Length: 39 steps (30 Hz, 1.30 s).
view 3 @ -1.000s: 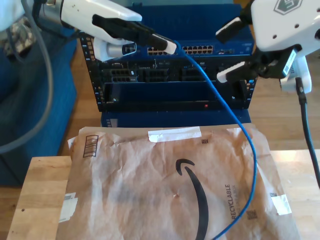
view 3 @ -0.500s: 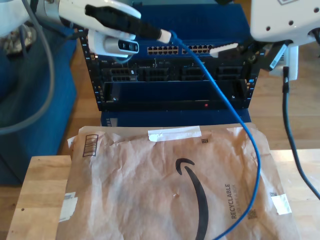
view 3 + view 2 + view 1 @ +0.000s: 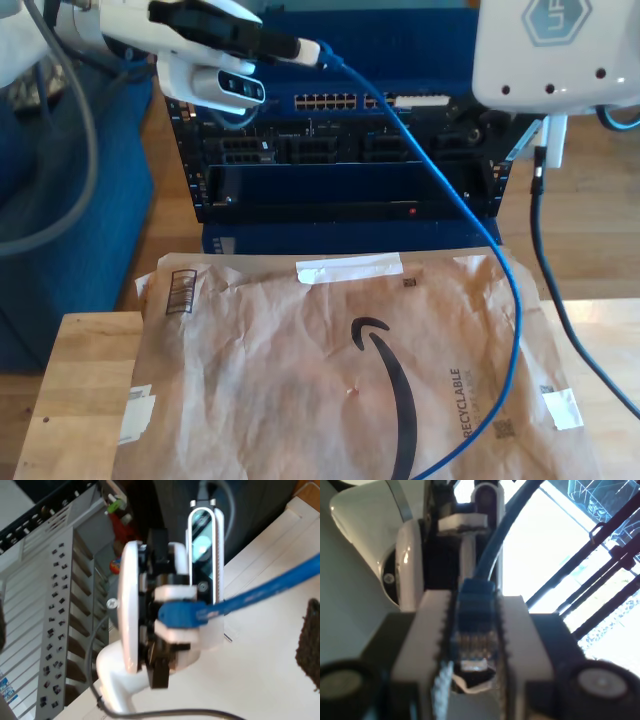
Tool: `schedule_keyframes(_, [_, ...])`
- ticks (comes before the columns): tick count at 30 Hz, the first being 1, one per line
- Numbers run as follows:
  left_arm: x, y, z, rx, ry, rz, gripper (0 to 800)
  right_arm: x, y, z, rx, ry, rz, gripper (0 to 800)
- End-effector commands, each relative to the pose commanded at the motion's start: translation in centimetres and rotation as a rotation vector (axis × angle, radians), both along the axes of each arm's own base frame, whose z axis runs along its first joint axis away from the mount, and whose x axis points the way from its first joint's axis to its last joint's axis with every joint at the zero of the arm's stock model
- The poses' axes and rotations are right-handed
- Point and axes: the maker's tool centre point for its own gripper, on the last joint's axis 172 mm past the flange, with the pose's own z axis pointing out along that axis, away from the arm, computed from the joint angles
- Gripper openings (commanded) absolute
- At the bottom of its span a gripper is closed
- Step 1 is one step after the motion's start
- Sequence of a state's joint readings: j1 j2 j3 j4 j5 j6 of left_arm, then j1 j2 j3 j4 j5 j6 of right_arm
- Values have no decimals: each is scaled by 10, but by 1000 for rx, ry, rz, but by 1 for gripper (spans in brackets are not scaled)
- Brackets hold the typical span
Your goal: Grab the cable and plug it in
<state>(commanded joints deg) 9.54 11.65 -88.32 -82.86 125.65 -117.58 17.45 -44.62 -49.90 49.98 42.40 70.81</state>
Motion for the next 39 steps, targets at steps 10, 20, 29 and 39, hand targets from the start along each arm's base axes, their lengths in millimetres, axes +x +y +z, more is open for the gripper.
schedule_keyframes(10, [-4, 5, 7, -41, 52, -27, 43, -6, 24, -13, 10, -21, 21, 798])
schedule_keyframes(20, [-4, 5, 8, -49, 48, -27, 28, -17, 48, -11, 17, -32, 70, 794])
schedule_keyframes(29, [-11, 8, 18, -110, 61, -58, 29, -10, 50, -15, 18, -32, 55, 715])
schedule_keyframes(39, [-11, 8, 18, -113, 61, -60, 30, -12, 57, -9, 30, -55, 56, 606])
